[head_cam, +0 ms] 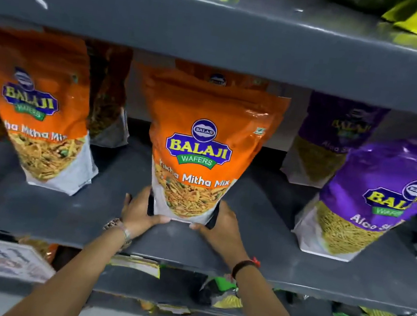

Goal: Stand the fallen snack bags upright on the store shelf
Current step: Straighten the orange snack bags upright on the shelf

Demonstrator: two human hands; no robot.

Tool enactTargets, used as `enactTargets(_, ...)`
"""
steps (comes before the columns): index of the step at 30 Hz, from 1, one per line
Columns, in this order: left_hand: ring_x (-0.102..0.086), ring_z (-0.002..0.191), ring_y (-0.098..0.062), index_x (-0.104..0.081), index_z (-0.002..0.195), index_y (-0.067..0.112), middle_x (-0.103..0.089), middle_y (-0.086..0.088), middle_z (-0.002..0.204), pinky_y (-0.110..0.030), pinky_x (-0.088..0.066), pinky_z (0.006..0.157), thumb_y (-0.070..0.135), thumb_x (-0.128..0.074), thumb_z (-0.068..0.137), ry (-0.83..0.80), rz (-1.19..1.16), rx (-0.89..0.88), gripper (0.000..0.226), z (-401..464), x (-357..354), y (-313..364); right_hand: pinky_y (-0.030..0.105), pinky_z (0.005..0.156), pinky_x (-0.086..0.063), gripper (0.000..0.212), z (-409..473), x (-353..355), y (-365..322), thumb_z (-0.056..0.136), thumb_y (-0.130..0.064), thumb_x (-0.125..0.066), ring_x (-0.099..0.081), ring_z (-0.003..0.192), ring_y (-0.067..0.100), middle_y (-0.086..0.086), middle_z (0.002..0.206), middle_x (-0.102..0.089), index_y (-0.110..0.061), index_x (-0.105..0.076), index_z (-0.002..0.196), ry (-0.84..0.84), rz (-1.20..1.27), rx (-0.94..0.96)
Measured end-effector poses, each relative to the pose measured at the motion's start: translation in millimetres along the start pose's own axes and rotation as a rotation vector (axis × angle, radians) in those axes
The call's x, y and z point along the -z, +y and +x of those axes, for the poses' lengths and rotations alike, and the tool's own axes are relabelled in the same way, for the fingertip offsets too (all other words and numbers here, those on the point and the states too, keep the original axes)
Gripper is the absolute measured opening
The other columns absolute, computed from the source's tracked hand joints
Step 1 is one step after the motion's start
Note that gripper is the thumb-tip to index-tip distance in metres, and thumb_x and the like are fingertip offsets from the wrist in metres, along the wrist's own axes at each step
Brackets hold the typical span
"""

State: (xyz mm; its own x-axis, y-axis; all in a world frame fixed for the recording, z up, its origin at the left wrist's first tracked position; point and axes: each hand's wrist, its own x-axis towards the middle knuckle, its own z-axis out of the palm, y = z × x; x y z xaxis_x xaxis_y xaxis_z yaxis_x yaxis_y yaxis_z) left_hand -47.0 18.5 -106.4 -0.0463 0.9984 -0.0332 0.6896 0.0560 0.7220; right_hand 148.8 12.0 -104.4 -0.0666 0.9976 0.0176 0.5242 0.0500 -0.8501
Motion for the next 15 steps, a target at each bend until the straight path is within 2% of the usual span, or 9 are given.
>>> enactTargets(4, -0.038, 0.127, -0.029, -0.036, 0.123, 0.01, -0.05, -0.01, 0.133, -0.048, -0.004, 0.113, 0.029, -0.072, 0.068, 0.042, 0.02, -0.038, 0.069, -10.2, -11.7, -6.6, 0.037, 0.09, -0.046, 0.06, -19.8, 0.8, 7.6, 0.063, -0.028, -0.08, -0.051, 0.111, 0.026, 0.008, 0.119, -0.059, -0.016, -0.048, 0.113, 0.063, -0.052, 0.007)
enactTargets(9, -0.043, 0.125, -0.026, -0.038, 0.121, 0.012, -0.053, -0.008, 0.13, -0.046, 0.001, 0.114, 0.032, -0.072, 0.068, 0.066, 0.066, -0.069, 0.066, -10.9, -14.3, -11.0, 0.039, 0.093, -0.046, 0.062, -26.5, -2.6, 11.0, 0.063, -0.032, -0.079, -0.051, 0.11, 0.025, 0.007, 0.118, -0.06, -0.019, -0.048, 0.115, 0.11, -0.097, 0.016)
enactTargets(15, -0.032, 0.134, -0.023, -0.028, 0.131, 0.009, -0.039, -0.011, 0.143, -0.042, 0.007, 0.114, 0.037, -0.067, 0.072, 0.044, 0.136, -0.068, 0.076, -8.9, -19.2, -15.5, 0.026, 0.089, -0.036, 0.068, -26.5, -5.0, 13.9, 0.063, -0.033, -0.079, -0.048, 0.114, 0.021, 0.004, 0.123, -0.057, -0.021, -0.043, 0.12, 0.119, -0.13, 0.007)
